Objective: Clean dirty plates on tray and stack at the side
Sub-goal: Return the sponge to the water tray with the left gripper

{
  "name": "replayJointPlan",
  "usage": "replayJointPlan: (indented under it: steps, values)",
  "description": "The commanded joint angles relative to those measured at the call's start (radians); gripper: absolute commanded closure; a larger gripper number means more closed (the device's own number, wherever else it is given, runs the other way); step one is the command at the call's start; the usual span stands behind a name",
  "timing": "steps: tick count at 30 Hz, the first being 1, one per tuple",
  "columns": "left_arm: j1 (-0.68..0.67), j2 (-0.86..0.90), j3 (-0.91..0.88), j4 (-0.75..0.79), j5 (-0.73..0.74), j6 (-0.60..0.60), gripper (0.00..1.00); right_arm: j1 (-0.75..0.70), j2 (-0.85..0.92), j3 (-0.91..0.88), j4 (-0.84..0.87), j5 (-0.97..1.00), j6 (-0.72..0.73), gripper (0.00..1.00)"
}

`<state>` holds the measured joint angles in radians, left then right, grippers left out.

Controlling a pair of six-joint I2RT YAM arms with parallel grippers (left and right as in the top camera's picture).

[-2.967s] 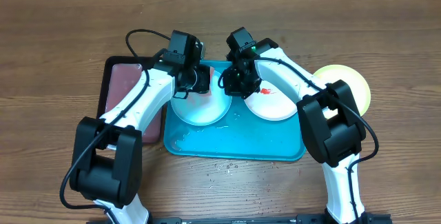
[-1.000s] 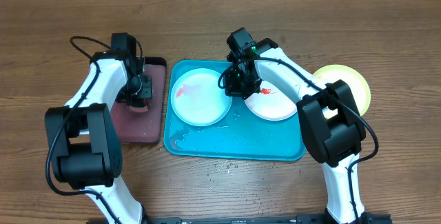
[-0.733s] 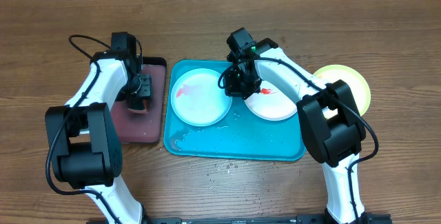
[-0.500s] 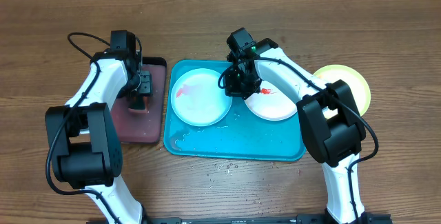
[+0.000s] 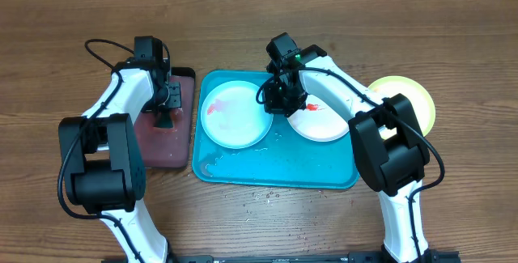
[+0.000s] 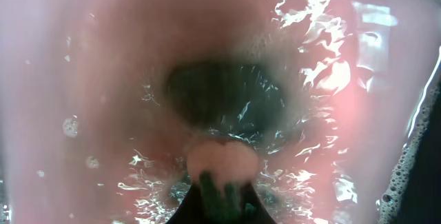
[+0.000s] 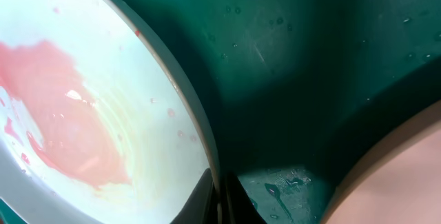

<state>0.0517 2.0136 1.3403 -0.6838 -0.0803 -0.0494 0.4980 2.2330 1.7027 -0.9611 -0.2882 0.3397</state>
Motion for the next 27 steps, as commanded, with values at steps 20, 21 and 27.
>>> replayJointPlan:
  steps: [20, 21, 27]
  values:
    - [0.001, 0.009, 0.035, -0.171, -0.012, 0.001, 0.22, -0.003, -0.013, 0.013, -0.007, -0.002, 0.002, 0.96]
    - [0.001, 0.009, 0.021, -0.156, -0.012, 0.001, 0.25, -0.003, -0.013, 0.013, -0.007, -0.002, 0.002, 0.96]
    - [0.002, 0.008, 0.000, -0.119, -0.035, 0.001, 0.96, -0.003, -0.013, 0.013, -0.008, -0.002, 0.002, 0.96]
